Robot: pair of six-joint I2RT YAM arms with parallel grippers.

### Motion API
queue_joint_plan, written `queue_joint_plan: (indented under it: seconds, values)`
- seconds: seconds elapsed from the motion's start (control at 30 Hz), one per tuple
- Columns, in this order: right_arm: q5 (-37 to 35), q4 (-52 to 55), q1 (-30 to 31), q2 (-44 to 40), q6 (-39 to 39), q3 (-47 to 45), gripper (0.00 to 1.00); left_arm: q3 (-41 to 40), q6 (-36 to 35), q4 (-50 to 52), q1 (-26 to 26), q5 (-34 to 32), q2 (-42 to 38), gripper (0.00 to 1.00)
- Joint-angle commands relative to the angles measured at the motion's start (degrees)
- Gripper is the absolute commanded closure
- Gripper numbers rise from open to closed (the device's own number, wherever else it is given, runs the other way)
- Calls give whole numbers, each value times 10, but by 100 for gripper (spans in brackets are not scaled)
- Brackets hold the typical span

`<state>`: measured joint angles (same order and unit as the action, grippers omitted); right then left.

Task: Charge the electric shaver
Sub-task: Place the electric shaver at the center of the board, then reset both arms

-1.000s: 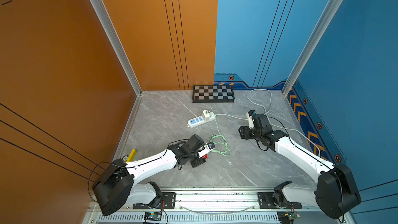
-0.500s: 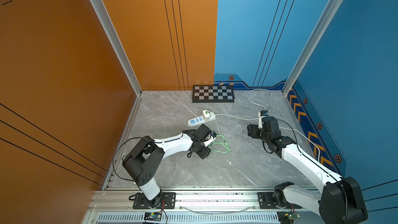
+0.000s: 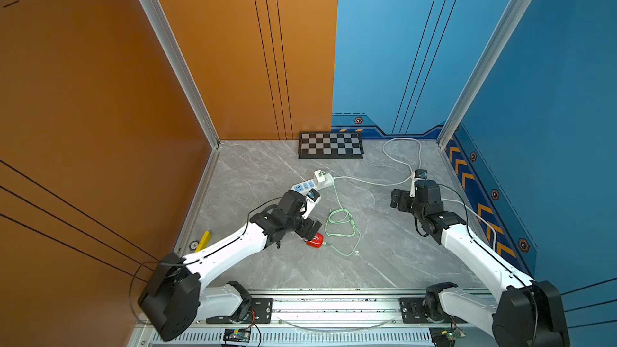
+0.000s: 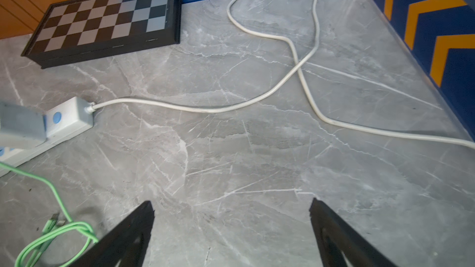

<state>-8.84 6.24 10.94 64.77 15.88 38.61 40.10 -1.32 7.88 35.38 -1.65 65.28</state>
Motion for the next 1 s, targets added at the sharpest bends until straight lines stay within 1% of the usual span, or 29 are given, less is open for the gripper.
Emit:
queue_joint_plan:
  seconds: [0.0,0.07,0.13,0.2,0.23,0.3,0.33,0.37,0.43,0.47,0.5,0.57,0.6,0.63,0.67,0.7,0.73,0.77,0.8,0.83,0.9,0.97]
  values:
    - [-95,-102,-10,7,-27,-37,3,-89,29,-157,-50,-142,-95,2]
    - [-122,-169,-17,17,-37,-68,2,-140,31,-228,-85,-237,-141,2]
    - [-135,-244,-25,38,-48,-97,2,-184,28,-281,-124,-307,-165,2]
    - [-145,-315,-30,76,-69,-119,2,-223,25,-328,-162,-354,-174,2]
    - [-150,-342,-31,94,-78,-126,2,-239,26,-350,-178,-356,-173,2]
    - [-150,-416,-32,138,-93,-143,2,-277,29,-416,-212,-356,-149,2]
    - [-152,-419,-32,146,-97,-139,3,-289,32,-443,-227,-349,-130,2]
    - [-144,-385,-33,148,-100,-122,3,-300,36,-471,-244,-332,-102,2]
    - [-151,-447,-33,162,-126,-136,3,-309,37,-527,-270,-300,-30,2]
    - [-148,-473,-38,162,-130,-148,2,-310,35,-583,-278,-308,11,2]
    - [-131,-518,-47,169,-131,-165,1,-307,24,-610,-279,-303,35,2]
    - [-119,-568,-62,191,-113,-189,0,-290,13,-637,-305,-209,76,2]
    - [-111,-616,-64,209,-116,-202,0,-276,18,-635,-314,-196,96,2]
    - [-106,-636,-63,221,-119,-208,0,-267,40,-640,-327,-178,122,2]
    - [-114,-656,-59,239,-122,-210,0,-260,51,-667,-342,-153,163,2]
    - [-122,-682,-56,249,-126,-213,0,-256,54,-704,-346,-149,208,2]
    - [-122,-656,-55,240,-124,-207,0,-248,39,-768,-344,-143,262,2]
    - [-118,-625,-57,230,-120,-201,0,-241,28,-741,-337,-131,260,2]
    - [-114,-628,-59,234,-119,-199,0,-228,27,-670,-337,-113,233,2]
    - [-117,-642,-60,244,-120,-197,0,-217,27,-635,-334,-119,221,2]
    - [-116,-608,-63,236,-114,-187,0,-204,33,-656,-331,-158,247,2]
    - [-117,-619,-65,240,-112,-188,0,-205,22,-654,-318,-167,244,2]
